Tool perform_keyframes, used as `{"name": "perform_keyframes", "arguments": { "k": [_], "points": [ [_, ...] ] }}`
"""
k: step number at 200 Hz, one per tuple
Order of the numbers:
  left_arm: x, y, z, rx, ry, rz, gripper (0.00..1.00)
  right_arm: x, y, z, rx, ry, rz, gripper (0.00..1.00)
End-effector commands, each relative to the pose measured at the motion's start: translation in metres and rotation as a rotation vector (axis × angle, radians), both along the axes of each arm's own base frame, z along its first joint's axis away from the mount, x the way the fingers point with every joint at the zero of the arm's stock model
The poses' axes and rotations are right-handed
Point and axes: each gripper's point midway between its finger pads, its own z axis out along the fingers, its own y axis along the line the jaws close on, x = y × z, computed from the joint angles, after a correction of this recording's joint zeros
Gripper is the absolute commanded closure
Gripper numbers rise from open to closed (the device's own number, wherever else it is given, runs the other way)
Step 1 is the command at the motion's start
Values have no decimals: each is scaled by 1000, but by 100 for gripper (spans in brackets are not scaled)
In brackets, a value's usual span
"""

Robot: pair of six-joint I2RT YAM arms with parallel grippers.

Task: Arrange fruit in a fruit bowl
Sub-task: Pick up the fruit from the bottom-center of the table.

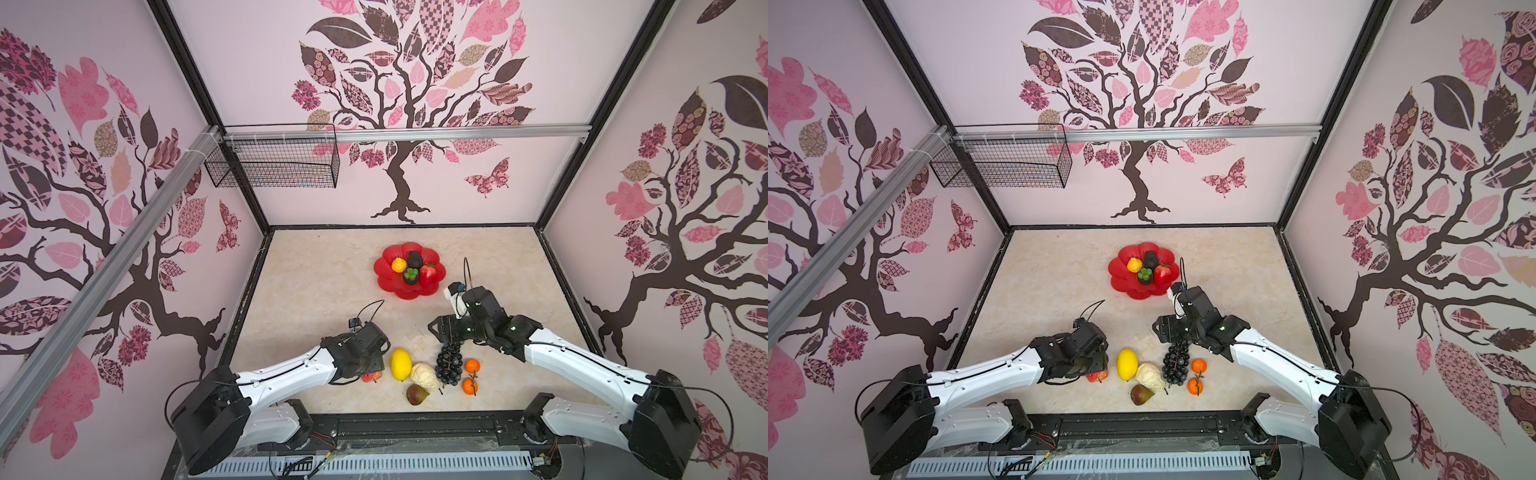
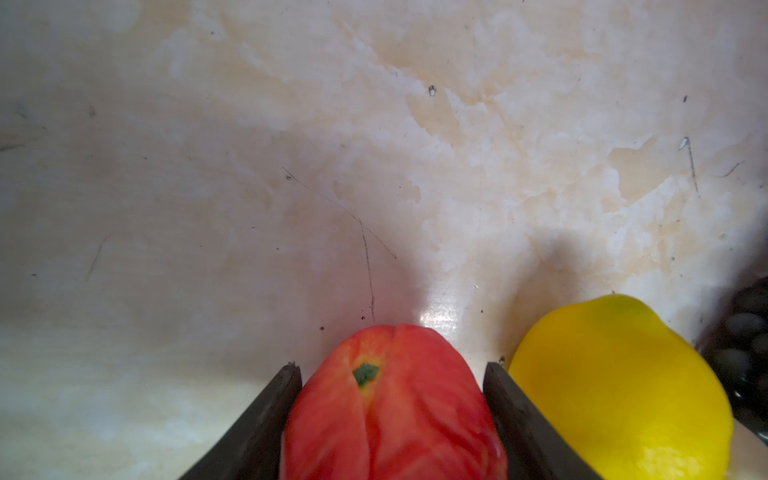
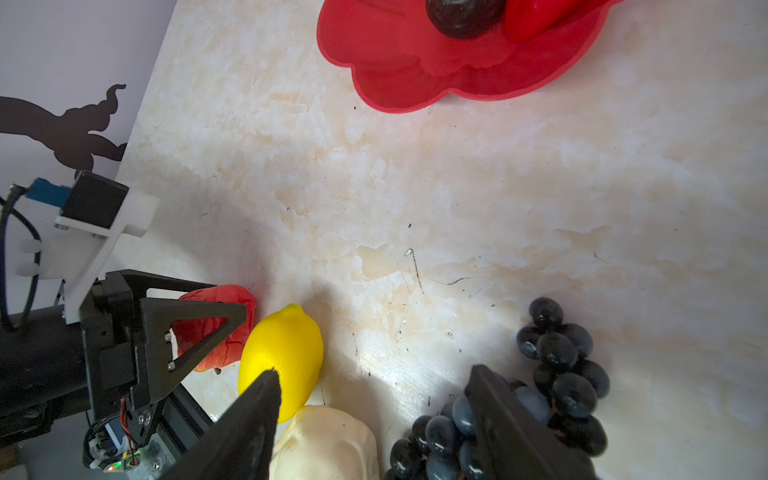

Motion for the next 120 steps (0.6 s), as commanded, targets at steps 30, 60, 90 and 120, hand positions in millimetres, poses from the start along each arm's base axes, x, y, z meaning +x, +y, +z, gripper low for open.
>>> {"name": "perform_keyframes", "arguments": {
  "k": [30, 60, 90, 120],
  "points": [
    [19, 9, 45, -145, -166, 168, 41, -3, 17, 14, 55, 21, 13, 25],
    [42, 19, 104, -315, -351, 303, 42, -10, 34, 37, 138, -9, 19, 25],
    [60, 20, 119, -514, -341, 432, 42, -23, 58, 63, 238, -73, 56, 27],
    [73, 7, 113, -768, -270, 544, 43, -37, 83, 77, 299, -143, 103, 31]
  ]
}}
